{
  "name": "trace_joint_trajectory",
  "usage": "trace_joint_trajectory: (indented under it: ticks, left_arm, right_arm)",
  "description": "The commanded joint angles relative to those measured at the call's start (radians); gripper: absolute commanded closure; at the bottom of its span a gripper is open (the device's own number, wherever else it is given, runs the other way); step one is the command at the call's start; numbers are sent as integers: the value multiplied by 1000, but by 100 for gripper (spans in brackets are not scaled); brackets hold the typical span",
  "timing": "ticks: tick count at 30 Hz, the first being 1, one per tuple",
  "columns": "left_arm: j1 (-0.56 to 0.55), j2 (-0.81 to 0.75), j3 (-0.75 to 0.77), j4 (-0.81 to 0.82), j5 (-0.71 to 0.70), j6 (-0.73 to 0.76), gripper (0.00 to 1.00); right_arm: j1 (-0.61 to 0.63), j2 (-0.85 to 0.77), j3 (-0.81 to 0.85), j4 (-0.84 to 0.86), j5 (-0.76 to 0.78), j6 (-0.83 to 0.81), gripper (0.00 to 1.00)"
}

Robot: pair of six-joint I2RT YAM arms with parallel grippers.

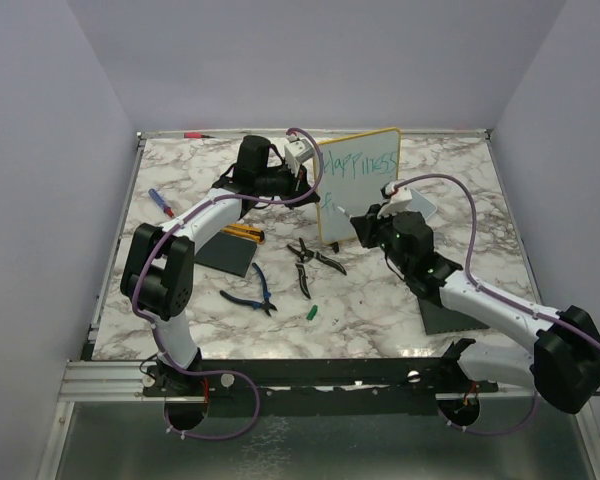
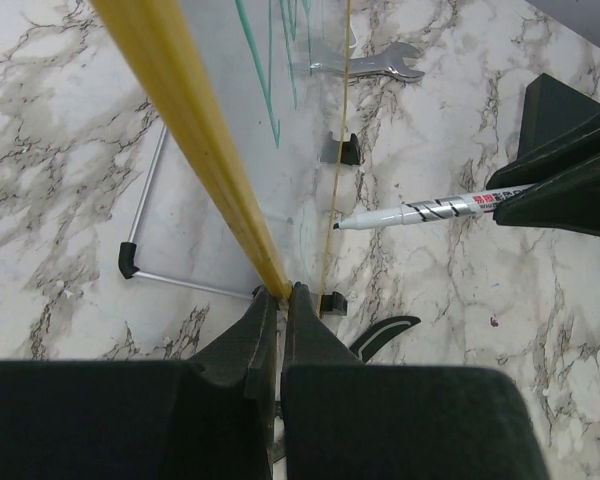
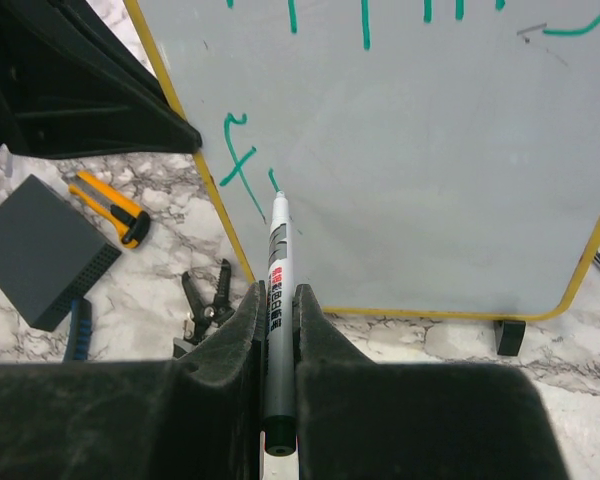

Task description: Write a sentence on the whiteboard

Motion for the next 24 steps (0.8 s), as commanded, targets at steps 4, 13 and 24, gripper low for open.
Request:
trace_joint_trajectory:
  ticks: [4, 13, 24]
  left_arm:
    - [-5, -28, -23, -39, -16, 50, 100]
    - [-5, -29, -23, -40, -16, 50, 100]
    - [-5, -26, -24, -39, -16, 51, 100]
  right_arm:
    - [-2, 13, 78, 39, -10, -35, 99]
    - [-2, 53, 102, 60, 6, -44, 99]
    - [-3, 71, 94, 68, 33, -40, 99]
